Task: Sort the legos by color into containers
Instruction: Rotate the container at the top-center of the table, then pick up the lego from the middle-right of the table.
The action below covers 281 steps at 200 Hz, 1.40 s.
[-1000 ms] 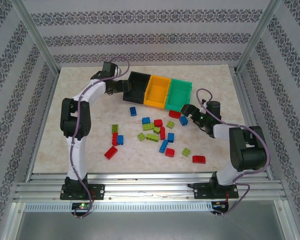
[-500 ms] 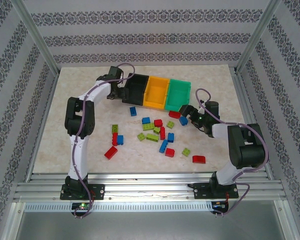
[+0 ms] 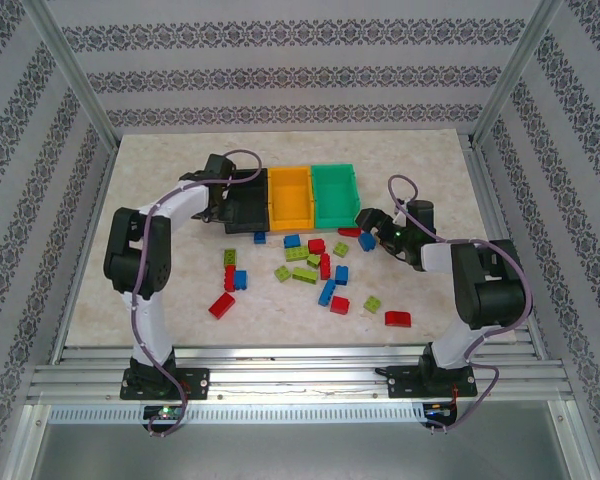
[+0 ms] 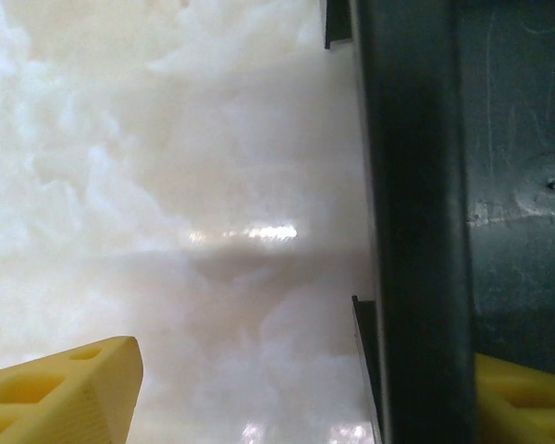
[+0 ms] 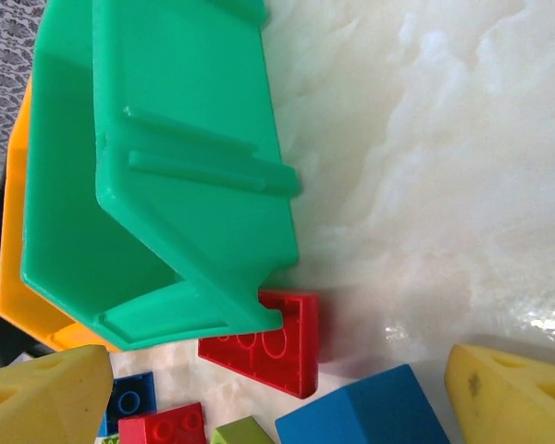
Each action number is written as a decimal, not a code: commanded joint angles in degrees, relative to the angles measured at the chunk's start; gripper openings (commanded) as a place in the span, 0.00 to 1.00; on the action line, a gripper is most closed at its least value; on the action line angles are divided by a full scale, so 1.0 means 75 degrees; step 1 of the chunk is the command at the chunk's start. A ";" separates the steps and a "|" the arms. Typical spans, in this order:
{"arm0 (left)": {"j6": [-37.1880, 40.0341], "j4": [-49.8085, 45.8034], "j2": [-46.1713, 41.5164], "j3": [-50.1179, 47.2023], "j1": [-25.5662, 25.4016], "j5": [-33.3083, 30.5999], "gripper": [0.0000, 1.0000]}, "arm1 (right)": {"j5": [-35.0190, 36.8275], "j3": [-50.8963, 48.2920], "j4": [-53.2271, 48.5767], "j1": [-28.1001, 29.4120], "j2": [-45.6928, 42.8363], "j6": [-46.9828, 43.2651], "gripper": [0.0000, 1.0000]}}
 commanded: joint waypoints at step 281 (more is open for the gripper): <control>-0.1916 0.6930 -0.6760 -0.7742 0.0327 0.1780 0.90 | 0.2934 0.1442 -0.4352 0.1535 -0.0150 -0.2458 0.47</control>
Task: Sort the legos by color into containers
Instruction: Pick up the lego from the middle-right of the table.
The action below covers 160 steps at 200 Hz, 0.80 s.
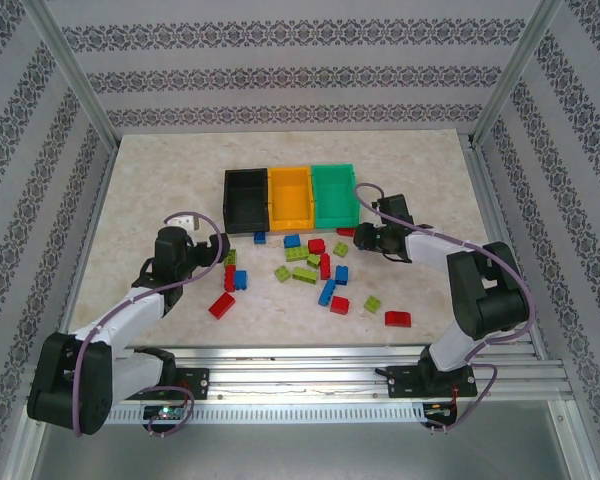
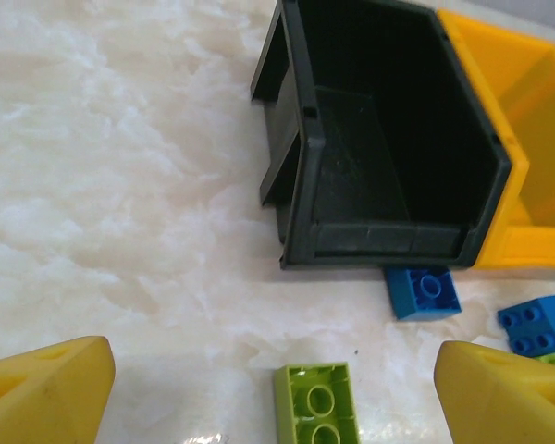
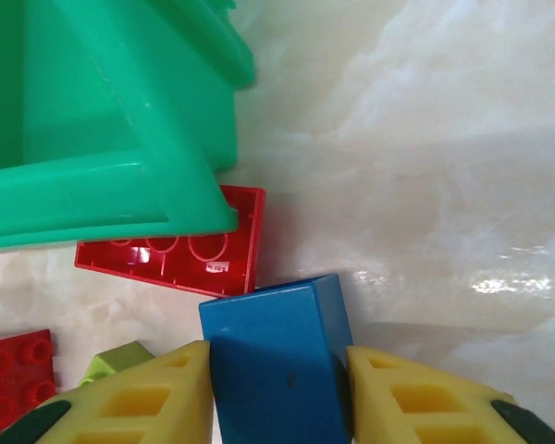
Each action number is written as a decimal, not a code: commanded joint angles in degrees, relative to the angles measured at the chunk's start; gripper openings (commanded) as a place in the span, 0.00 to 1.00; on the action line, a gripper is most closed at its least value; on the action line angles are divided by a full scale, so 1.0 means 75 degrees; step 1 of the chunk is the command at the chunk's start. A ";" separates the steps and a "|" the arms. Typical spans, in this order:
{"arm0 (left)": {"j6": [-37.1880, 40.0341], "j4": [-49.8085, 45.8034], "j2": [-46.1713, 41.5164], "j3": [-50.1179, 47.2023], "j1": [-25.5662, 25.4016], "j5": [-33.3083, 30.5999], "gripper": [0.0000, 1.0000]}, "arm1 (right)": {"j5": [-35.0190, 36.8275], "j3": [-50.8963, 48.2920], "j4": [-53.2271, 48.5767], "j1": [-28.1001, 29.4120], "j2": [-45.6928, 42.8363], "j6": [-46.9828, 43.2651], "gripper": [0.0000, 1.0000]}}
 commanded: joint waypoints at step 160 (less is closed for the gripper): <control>-0.0307 0.0632 -0.0254 -0.0151 0.0075 0.0108 0.90 | 0.0579 0.1642 -0.1647 0.0493 -0.1105 0.0030 0.27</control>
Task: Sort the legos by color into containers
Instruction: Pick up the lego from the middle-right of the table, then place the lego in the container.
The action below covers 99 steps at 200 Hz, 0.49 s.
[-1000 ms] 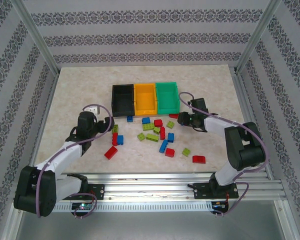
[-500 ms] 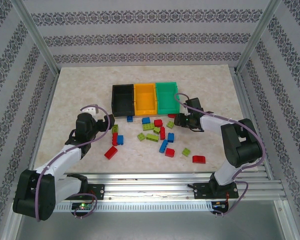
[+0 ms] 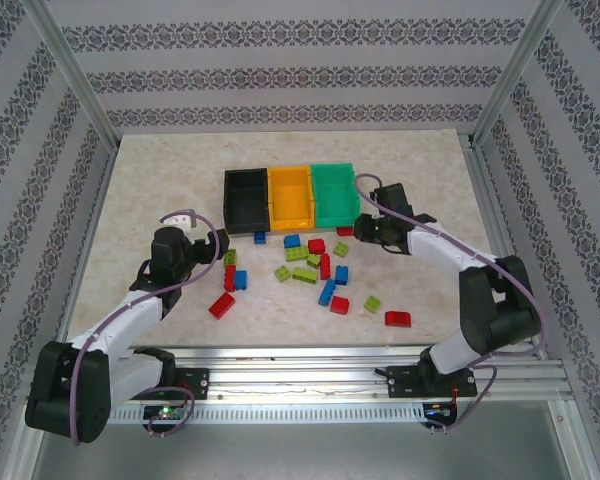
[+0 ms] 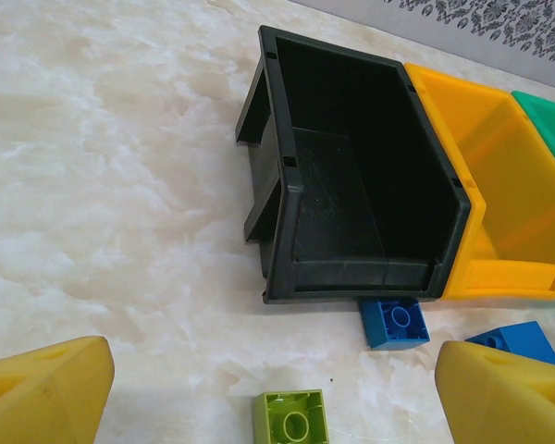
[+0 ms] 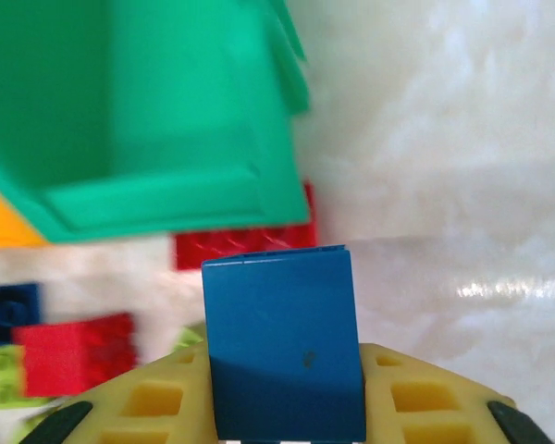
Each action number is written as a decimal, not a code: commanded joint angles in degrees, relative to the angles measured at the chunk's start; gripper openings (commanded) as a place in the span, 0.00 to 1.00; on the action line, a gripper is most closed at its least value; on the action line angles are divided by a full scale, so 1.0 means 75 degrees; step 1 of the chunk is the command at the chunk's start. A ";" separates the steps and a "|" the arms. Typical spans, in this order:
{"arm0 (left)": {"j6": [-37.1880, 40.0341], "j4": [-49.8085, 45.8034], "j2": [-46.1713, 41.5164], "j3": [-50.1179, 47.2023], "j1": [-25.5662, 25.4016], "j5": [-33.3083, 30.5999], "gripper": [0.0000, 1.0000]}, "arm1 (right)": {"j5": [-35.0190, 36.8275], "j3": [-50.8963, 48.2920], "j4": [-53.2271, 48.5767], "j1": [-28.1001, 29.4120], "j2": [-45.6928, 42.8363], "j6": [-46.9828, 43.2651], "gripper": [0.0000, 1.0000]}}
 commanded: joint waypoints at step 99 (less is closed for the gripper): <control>-0.0139 0.0468 0.0460 0.0003 0.0104 0.0166 0.93 | -0.0102 0.2644 -0.0731 0.0298 0.1489 -0.0105 0.57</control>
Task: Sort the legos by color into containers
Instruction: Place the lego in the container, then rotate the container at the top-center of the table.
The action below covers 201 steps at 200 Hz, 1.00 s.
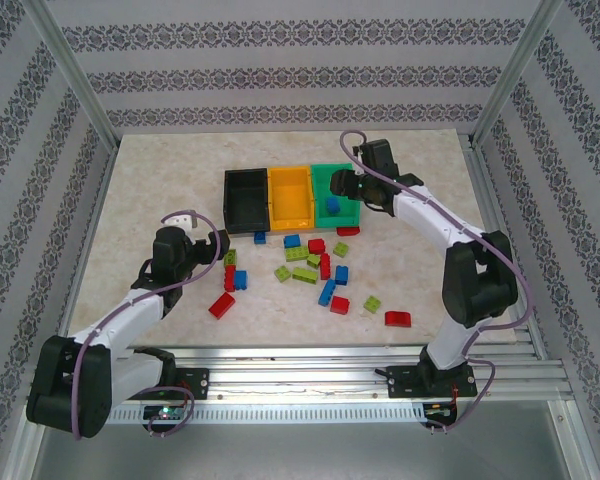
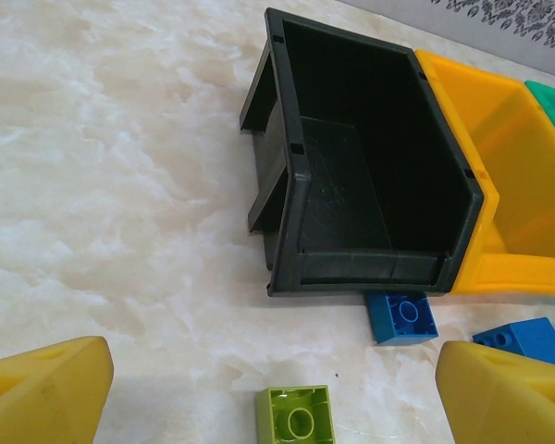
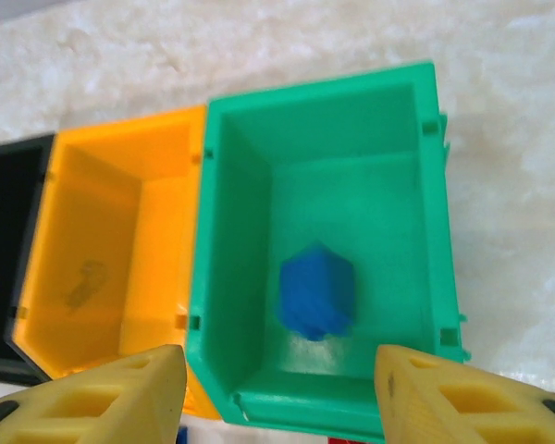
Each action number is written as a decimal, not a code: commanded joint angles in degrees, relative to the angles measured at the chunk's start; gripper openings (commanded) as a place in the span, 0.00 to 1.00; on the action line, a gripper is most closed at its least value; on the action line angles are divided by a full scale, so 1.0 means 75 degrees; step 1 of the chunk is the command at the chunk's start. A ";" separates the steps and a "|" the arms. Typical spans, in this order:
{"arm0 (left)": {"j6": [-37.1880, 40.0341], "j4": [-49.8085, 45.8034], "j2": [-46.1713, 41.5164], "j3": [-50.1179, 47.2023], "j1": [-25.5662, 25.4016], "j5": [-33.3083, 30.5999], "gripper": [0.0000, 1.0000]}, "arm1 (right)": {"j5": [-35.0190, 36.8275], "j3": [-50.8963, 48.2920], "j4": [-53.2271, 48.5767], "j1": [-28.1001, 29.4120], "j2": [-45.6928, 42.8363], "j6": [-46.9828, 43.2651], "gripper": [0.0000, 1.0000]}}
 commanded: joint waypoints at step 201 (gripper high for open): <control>-0.0214 0.0461 0.1104 0.0337 0.0140 0.0712 0.94 | -0.0419 -0.0010 -0.0447 -0.0394 0.0705 -0.0464 0.52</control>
